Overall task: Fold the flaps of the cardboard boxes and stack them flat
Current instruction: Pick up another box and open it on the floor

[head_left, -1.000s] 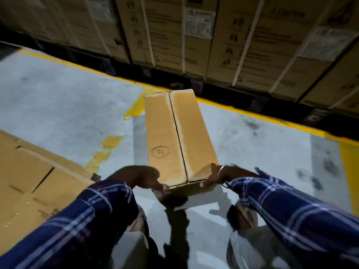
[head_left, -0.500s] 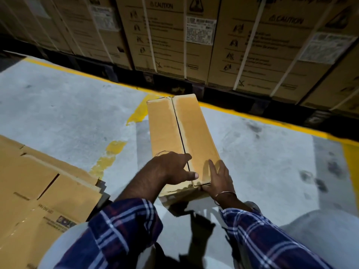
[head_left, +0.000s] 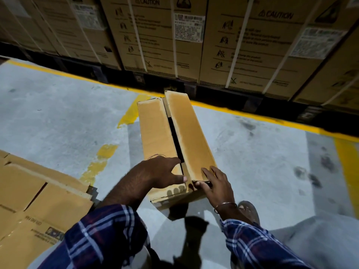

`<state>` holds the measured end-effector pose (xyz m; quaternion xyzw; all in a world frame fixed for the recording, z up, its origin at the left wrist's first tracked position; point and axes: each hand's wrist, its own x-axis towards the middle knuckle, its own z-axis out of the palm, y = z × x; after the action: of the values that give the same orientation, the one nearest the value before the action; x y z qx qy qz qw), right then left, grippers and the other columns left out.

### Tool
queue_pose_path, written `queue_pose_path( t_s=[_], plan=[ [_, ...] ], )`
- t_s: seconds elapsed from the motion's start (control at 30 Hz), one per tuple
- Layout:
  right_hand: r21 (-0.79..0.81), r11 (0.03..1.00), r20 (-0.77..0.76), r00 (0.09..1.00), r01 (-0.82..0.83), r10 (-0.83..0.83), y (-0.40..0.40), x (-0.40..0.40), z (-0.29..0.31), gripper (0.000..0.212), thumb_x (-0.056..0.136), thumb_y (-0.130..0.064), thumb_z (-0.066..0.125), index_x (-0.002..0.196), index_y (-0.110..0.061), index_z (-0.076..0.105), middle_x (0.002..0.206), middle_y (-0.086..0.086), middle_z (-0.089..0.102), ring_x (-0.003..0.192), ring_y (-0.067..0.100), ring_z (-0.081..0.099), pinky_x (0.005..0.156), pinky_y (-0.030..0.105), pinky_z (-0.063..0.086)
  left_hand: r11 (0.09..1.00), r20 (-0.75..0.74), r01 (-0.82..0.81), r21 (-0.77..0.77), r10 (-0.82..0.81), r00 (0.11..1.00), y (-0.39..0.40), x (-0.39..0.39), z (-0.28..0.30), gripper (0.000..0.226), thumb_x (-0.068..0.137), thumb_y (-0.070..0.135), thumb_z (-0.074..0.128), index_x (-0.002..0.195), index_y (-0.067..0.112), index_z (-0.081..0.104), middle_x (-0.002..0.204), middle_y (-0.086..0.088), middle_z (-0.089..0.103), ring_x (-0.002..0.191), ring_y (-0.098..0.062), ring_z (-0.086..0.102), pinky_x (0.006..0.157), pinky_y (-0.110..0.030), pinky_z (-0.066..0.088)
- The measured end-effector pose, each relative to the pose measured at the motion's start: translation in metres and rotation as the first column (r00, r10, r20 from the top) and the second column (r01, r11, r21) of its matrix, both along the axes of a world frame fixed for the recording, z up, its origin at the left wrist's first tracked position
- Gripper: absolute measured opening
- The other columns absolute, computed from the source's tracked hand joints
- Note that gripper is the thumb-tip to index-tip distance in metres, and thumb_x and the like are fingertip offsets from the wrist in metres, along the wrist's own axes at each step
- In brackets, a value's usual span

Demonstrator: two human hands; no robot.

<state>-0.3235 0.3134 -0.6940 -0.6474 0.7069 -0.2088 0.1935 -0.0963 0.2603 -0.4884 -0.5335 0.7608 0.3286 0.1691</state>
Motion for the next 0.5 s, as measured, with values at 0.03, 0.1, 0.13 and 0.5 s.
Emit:
queue_pose_path(
  t_s=[0.03,0.1,0.13,0.5],
  plan=[
    [-0.032,0.999,0.047,0.999,0.013,-0.012,0.001,-0.002,0.0,0.059,0.091,-0.063,0.044,0.139,-0.033,0.06,0.146,0.0,0.054,0.133,0.024,0.048,0.102,0.041,0.048,1.0,0.013,-0.002,-0.002,0.002,1.0,-0.001,0.003,0.0,0.075,0.096,0.066,0.054,0.159,0.032,0.03,0.148,-0.002,0.054,0.136,-0.023,0.048,0.11,-0.044,0.043],
    [-0.096,0.993,0.102,0.993,0.073,-0.063,0.004,-0.005,0.007,0.046,0.097,-0.049,0.047,0.135,-0.029,0.063,0.138,-0.004,0.061,0.124,0.02,0.055,0.096,0.036,0.05,1.0,0.033,-0.007,0.005,0.007,0.999,-0.002,0.009,-0.001,0.077,0.096,0.067,0.053,0.159,0.03,0.03,0.151,0.0,0.051,0.139,-0.022,0.046,0.112,-0.044,0.041],
    [-0.11,0.982,0.134,0.982,0.15,-0.135,0.004,-0.004,0.016,0.041,0.099,-0.045,0.046,0.131,-0.028,0.066,0.131,-0.005,0.065,0.118,0.019,0.059,0.091,0.035,0.05,1.0,0.036,-0.012,0.01,0.011,0.999,-0.003,0.011,0.0,0.078,0.096,0.067,0.053,0.16,0.029,0.03,0.153,0.0,0.049,0.14,-0.022,0.045,0.113,-0.044,0.04],
    [0.479,0.396,0.213,0.335,0.783,-0.918,-0.051,-0.064,0.021,0.089,0.086,-0.023,0.071,0.158,-0.015,0.019,0.159,0.021,0.022,0.141,0.044,0.034,0.115,0.057,0.029,0.999,0.018,-0.046,0.024,0.045,0.999,-0.008,0.022,0.003,0.077,0.098,0.064,0.053,0.16,0.026,0.03,0.155,0.0,0.048,0.141,-0.023,0.043,0.114,-0.042,0.039]
  ],
)
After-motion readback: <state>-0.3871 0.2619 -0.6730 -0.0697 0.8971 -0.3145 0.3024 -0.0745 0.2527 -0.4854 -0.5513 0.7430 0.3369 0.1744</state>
